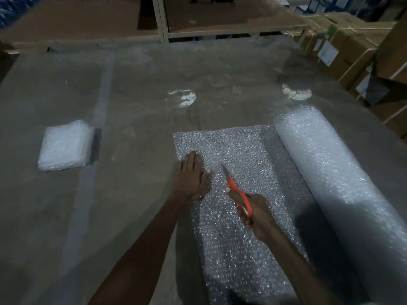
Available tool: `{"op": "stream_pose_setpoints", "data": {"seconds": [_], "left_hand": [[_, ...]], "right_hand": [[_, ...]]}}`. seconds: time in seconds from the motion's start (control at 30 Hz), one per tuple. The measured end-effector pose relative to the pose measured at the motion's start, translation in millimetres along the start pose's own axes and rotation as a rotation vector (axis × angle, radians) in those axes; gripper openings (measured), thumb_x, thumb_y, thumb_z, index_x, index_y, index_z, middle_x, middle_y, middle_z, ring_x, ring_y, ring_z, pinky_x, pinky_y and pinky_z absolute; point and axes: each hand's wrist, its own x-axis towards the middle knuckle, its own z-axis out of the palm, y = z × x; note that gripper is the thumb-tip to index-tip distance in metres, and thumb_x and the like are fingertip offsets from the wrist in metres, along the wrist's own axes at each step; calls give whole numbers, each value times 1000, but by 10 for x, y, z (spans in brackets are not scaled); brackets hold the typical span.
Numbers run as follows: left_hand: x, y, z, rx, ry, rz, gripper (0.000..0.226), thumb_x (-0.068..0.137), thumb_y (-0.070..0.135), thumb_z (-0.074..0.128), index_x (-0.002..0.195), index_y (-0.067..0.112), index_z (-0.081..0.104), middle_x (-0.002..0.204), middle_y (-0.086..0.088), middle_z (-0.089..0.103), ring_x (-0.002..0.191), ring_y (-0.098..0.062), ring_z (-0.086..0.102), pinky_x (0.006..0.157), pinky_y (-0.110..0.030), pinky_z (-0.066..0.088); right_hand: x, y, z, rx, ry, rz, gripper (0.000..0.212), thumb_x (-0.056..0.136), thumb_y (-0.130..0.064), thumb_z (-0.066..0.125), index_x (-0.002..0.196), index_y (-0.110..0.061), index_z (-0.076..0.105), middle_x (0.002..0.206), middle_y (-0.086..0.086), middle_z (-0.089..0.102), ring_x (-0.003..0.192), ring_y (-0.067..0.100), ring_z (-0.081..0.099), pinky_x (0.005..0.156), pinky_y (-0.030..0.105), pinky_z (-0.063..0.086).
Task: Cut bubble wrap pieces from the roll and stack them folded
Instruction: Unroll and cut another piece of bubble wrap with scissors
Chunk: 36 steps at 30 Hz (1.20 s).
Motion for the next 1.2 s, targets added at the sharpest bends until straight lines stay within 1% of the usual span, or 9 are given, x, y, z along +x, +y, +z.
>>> {"op": "stream_pose_setpoints", "data": {"seconds": [0.1,0.17,0.27,0.43,0.67,0.83,0.9,1.03,1.2], "left_hand": [[122,-41,21,21,-9,10,79,99,57,6,159,5,3,167,-15,-2,154,-27,-4,124,-47,-3],[133,-55,43,25,-11,18,78,100,56,7,159,5,3,167,-15,-3,154,-28,-5,124,-47,-3],[144,-53,53,40,-21,21,77,101,55,7,159,4,1,166,-15,-5,154,-28,-6,125,-48,-1],[140,-75,89,63,13,22,80,99,57,5,159,5,7,167,-14,1,154,-27,-2,125,-47,2],[138,-69,81,48,26,24,84,95,60,-1,159,5,7,167,-14,2,154,-27,-2,124,-49,4],[138,-66,85,38,25,19,78,100,56,8,159,5,6,167,-13,0,154,-26,-4,124,-47,1],[136,-63,76,34,23,20,78,100,56,8,159,6,4,167,-13,-1,154,-25,-5,125,-46,0],[127,-61,70,33,22,22,78,99,57,6,159,7,3,167,-12,-3,154,-24,-6,125,-46,-1],[138,-72,92,40,29,18,80,98,59,4,159,8,4,168,-11,-2,154,-23,-6,124,-43,-3]], "right_hand": [[43,-18,14,-29,4,5,48,81,-37,83,91,8,69,52,3,57,37,12,41,37,18,30],[61,-2,28,-42,0,-3,39,80,-37,84,82,-1,67,51,2,56,36,11,41,38,19,30],[73,39,35,-30,8,-12,36,79,-36,86,73,-8,63,52,3,55,36,12,40,38,20,30],[78,-3,51,-26,12,-3,41,79,-39,84,79,-1,68,51,4,56,36,13,41,39,20,31],[142,-95,81,-17,3,4,40,78,-37,85,84,-1,68,52,4,57,36,12,41,36,19,30],[152,-75,75,-19,-9,-4,36,78,-35,85,75,-6,64,50,2,55,35,11,40,37,19,30],[164,-88,78,-15,-11,-3,37,79,-36,85,78,-4,66,50,2,55,35,12,40,36,20,30],[207,-147,95,-21,-12,-7,38,80,-39,84,70,-8,65,50,3,56,36,13,41,37,19,32],[271,-169,110,-19,-18,-7,38,77,-39,86,70,-9,64,53,4,57,37,14,43,38,20,33]]}}
